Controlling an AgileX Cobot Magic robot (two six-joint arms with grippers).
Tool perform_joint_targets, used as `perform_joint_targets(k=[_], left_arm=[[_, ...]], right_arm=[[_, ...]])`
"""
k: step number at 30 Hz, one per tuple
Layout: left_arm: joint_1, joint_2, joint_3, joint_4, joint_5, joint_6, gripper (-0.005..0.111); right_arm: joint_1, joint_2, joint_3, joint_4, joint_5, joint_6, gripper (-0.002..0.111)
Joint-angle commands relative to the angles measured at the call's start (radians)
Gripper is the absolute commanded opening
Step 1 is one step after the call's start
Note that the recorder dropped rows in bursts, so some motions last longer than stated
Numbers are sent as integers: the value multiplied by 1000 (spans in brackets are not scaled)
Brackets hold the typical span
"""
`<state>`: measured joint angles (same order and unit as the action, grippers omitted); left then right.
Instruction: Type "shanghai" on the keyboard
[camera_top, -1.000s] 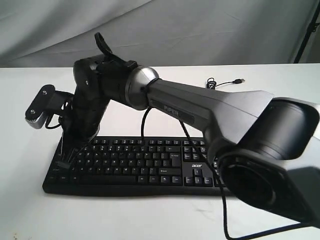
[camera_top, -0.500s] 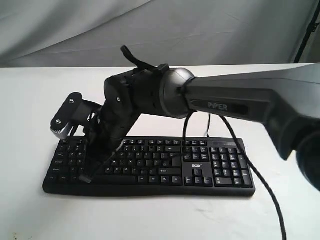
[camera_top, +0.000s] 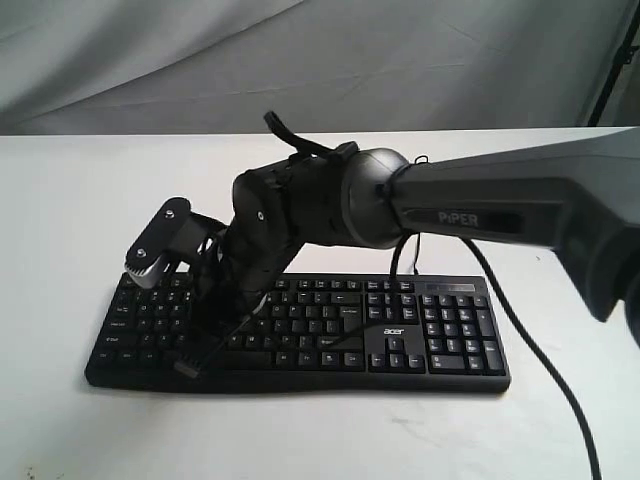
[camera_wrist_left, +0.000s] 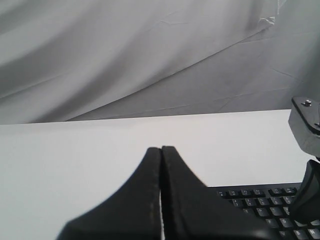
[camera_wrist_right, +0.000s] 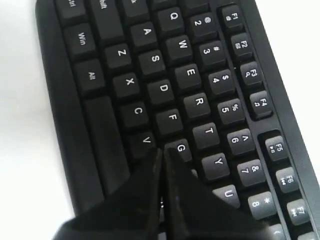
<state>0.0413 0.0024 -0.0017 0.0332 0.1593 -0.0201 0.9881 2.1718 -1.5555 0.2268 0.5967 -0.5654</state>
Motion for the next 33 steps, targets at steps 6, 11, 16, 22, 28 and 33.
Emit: perform_joint_targets(k=[6, 11, 16, 22, 28, 33], left_arm=[[-6, -2, 2, -2, -5, -3, 0], [-6, -2, 2, -2, -5, -3, 0], [-6, -2, 2, -2, -5, -3, 0], [-6, -2, 2, -2, -5, -3, 0], [-6, -2, 2, -2, -5, -3, 0], [-6, -2, 2, -2, -5, -3, 0]], right_arm=[[-3, -28, 41, -45, 2, 75, 0], [-3, -52, 111, -42, -105, 69, 0], [-3, -53, 111, -42, -107, 69, 0], [-10, -36, 111, -41, -107, 69, 0], [-13, -36, 111, -41, -109, 69, 0], [-13, -36, 111, -41, -104, 69, 0]])
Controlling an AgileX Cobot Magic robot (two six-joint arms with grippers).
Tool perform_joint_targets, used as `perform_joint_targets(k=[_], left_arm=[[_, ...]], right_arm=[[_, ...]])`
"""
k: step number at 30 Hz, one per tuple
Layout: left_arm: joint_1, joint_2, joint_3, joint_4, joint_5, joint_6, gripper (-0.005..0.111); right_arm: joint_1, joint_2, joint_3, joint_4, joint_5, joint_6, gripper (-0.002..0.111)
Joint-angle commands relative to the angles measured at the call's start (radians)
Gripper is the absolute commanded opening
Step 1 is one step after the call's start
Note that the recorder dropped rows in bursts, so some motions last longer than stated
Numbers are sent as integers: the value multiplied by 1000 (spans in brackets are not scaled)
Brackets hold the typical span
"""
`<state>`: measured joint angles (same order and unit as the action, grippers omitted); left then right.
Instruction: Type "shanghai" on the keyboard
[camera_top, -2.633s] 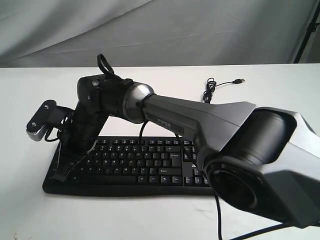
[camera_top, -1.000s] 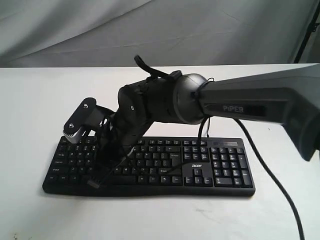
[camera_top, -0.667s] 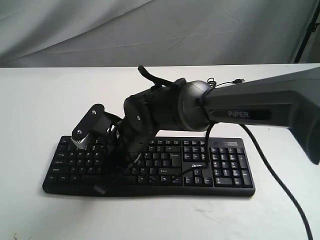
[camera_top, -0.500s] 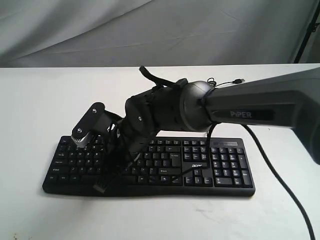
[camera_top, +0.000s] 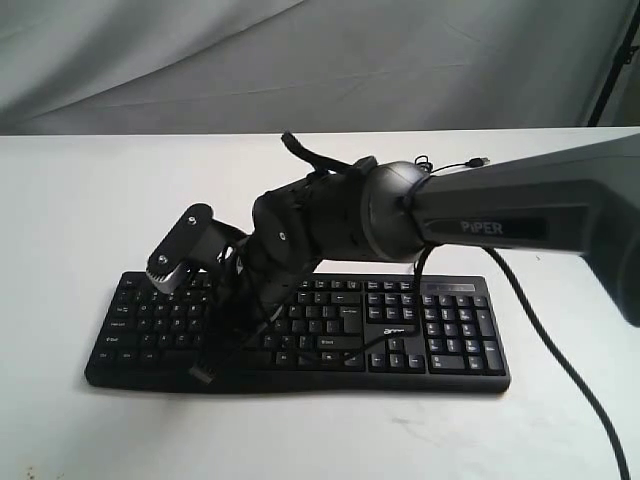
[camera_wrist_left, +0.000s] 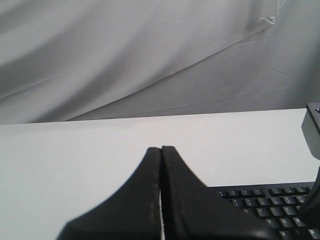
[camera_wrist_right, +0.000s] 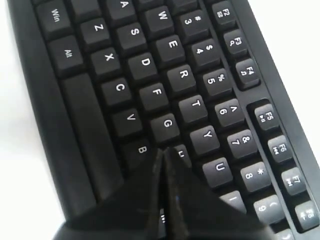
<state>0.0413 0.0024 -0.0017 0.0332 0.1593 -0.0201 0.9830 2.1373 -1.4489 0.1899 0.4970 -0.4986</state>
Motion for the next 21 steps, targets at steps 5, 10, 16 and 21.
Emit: perform_joint_targets(k=[5, 10, 16, 21], left_arm=[[-6, -2, 2, -2, -5, -3, 0], [-6, -2, 2, -2, -5, -3, 0], [-6, -2, 2, -2, -5, -3, 0], [-6, -2, 2, -2, -5, -3, 0]], right_arm=[[-8, -1, 5, -4, -5, 2, 0], [-8, 3, 9, -4, -8, 2, 0], [-8, 20, 9, -4, -13, 2, 0], [-10, 20, 9, -4, -11, 4, 0]])
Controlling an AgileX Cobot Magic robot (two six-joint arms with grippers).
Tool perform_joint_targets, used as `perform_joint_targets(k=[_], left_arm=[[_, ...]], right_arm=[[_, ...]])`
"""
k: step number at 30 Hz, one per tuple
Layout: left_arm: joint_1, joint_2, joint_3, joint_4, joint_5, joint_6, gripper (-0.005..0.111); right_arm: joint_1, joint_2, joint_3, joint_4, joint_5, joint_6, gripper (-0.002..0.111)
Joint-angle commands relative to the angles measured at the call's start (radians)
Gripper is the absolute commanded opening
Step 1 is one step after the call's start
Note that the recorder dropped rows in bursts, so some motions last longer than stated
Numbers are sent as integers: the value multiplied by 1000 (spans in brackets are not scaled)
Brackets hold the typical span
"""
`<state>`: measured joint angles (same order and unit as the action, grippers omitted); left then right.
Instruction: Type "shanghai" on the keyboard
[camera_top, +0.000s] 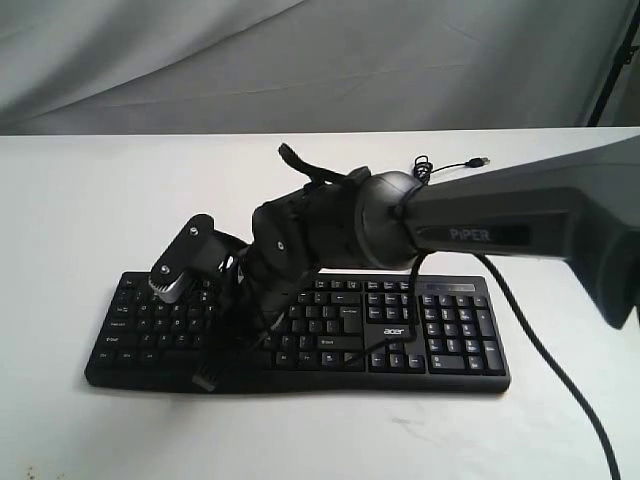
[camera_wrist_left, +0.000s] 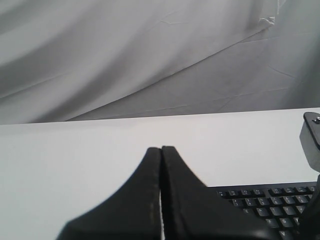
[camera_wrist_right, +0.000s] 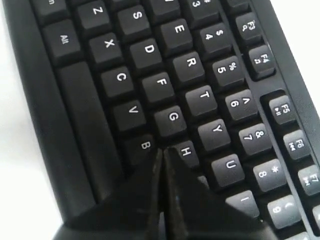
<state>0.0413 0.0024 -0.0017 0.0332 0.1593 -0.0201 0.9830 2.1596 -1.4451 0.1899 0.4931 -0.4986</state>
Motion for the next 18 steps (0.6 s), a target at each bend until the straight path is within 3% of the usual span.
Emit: perform_joint_targets(k=[1, 18], left_arm=[[-6, -2, 2, -2, -5, -3, 0], [-6, -2, 2, -2, -5, -3, 0]], right_arm=[[-10, -3, 5, -4, -7, 4, 0], [-9, -25, 0, -10, -7, 2, 0]])
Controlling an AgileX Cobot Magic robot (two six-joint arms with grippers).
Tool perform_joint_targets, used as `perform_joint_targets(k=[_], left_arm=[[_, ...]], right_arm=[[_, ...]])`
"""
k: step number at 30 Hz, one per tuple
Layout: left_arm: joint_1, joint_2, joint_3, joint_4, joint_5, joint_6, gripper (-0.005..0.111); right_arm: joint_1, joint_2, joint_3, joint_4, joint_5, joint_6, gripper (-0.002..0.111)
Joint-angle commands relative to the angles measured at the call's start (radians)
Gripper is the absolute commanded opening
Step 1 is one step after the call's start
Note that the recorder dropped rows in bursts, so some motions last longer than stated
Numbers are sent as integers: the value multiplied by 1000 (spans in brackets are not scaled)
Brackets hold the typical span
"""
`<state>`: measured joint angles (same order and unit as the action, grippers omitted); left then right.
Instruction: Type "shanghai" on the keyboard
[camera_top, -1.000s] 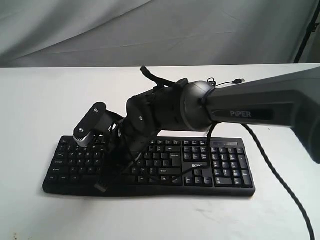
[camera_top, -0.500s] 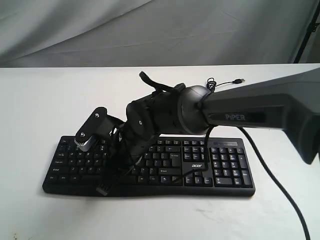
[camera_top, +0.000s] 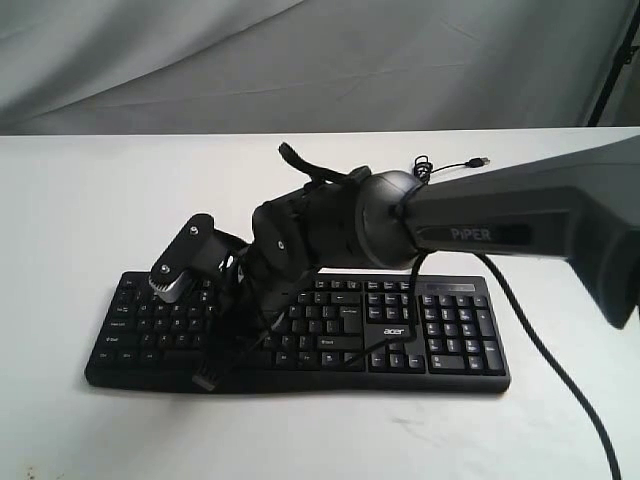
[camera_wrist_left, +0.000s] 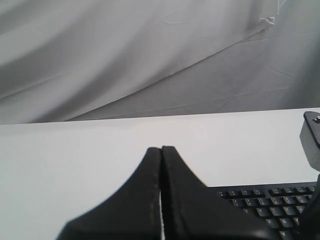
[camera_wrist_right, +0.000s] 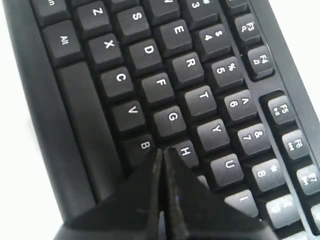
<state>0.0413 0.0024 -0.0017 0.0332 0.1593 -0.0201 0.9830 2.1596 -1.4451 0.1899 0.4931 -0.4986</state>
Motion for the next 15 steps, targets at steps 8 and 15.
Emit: perform_joint_targets(k=[8, 15], left_arm=[[-6, -2, 2, -2, -5, -3, 0], [-6, -2, 2, -2, -5, -3, 0]], right_arm=[[-7, -24, -66, -19, 31, -16, 0], [-7, 0, -81, -19, 36, -16, 0]])
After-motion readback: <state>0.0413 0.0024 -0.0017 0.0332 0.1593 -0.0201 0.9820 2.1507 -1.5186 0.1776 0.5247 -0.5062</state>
